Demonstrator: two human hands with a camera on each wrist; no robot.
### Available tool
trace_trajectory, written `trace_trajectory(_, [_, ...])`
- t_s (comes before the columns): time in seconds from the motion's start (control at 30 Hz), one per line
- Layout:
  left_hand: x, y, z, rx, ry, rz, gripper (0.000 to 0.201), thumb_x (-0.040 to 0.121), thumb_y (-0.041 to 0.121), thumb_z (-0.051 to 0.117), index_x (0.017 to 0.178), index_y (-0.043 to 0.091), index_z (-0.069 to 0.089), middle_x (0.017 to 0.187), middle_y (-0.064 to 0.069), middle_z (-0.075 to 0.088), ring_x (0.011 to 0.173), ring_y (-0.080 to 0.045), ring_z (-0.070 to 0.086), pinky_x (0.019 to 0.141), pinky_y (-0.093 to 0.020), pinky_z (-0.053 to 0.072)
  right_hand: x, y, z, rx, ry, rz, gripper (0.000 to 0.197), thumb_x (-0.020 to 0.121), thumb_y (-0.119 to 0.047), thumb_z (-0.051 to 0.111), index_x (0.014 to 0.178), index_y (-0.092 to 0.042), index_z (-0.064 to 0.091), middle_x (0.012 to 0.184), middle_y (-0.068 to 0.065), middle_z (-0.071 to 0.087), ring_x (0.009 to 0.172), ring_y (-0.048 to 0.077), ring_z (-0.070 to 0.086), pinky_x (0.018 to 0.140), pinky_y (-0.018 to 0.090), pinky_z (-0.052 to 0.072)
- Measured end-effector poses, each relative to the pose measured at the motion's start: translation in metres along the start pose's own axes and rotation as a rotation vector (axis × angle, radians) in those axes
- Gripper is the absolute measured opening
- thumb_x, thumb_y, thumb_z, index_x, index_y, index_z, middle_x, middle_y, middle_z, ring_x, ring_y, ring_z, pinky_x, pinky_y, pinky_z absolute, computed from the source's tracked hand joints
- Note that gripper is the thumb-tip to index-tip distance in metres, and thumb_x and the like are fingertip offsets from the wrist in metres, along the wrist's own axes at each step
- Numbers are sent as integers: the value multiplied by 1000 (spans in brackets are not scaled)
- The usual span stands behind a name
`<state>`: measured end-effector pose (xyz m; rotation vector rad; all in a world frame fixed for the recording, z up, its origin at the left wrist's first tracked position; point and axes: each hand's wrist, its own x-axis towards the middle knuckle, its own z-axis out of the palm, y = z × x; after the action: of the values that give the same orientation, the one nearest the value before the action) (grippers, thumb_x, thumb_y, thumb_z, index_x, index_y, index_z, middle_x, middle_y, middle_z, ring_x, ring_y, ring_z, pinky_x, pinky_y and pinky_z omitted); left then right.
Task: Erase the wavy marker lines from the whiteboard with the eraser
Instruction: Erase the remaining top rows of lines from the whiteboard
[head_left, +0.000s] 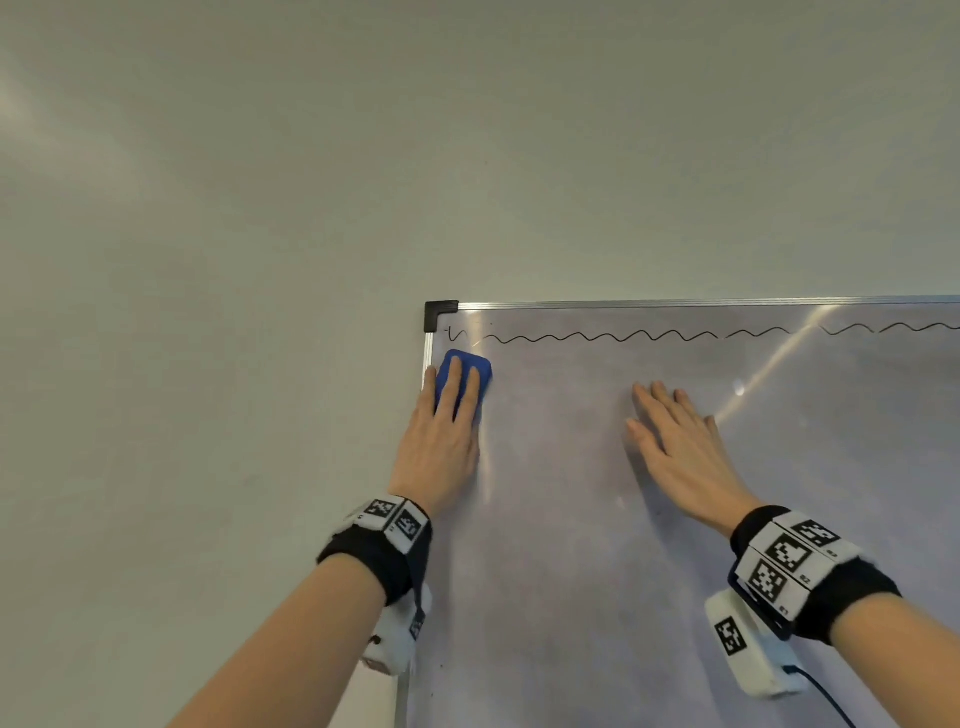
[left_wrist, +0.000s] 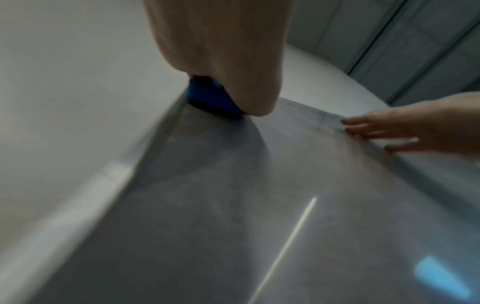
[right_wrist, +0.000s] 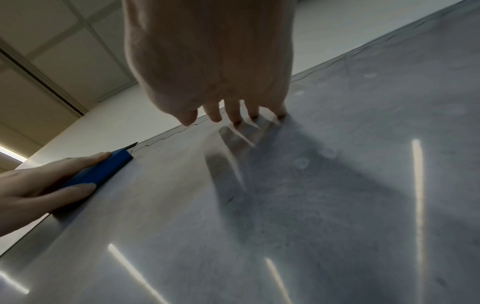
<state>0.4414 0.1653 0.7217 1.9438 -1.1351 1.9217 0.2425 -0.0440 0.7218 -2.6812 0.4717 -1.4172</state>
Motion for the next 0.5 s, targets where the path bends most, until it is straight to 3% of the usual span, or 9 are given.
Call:
trace_trajectory(0.07, [2, 21, -2, -58, -12, -73, 64, 84, 9, 53, 143, -10, 36, 144, -29, 41, 140, -45, 28, 112, -56, 29, 1, 0, -1, 10, -15, 3, 55, 99, -44, 25, 150, -26, 14, 158, -2, 8, 145, 20, 2, 116, 49, 6])
trace_trajectory(0.13, [-2, 39, 5, -89, -39, -21, 64, 86, 11, 47, 145, -9, 32, 148, -29, 34, 141, -46, 22, 112, -56, 29, 1, 2, -3, 25, -33, 6, 55, 99, -43, 25, 150, -27, 13, 158, -3, 7, 145, 19, 2, 116, 48, 5])
trace_trajectory(0.23, [-10, 35, 14, -22, -235, 76, 63, 97, 18, 28, 152, -3, 7, 159, -25, 12, 146, -47, 3, 117, -54, 14, 0, 3, -4, 36, -43, 1, 54, 100, -42, 25, 150, -27, 13, 158, -3, 6, 145, 18, 0, 116, 46, 3])
trace_trajectory(0.27, [-7, 28, 14, -1, -244, 71, 62, 98, 17, 28, 152, -3, 6, 159, -24, 10, 146, -46, 3, 117, -54, 12, 0, 3, -4, 35, -39, -1, 54, 99, -42, 25, 150, -28, 12, 158, -3, 6, 145, 18, 0, 116, 45, 3])
trace_trajectory(0.37, [16, 3, 14, 69, -194, -37, 62, 94, 11, 36, 150, -7, 18, 156, -26, 19, 146, -47, 5, 116, -57, 12, 0, 3, -1, 28, -31, -5, 55, 99, -43, 25, 150, -28, 12, 158, -4, 5, 145, 18, -1, 116, 44, 2])
trace_trajectory(0.5, [42, -2, 6, -90, -117, -239, 63, 94, 14, 46, 150, -3, 23, 155, -26, 23, 144, -45, 19, 116, -48, 26, 0, 5, -1, 27, -20, -18, 55, 99, -43, 26, 150, -28, 12, 158, -4, 5, 145, 17, 0, 116, 44, 2])
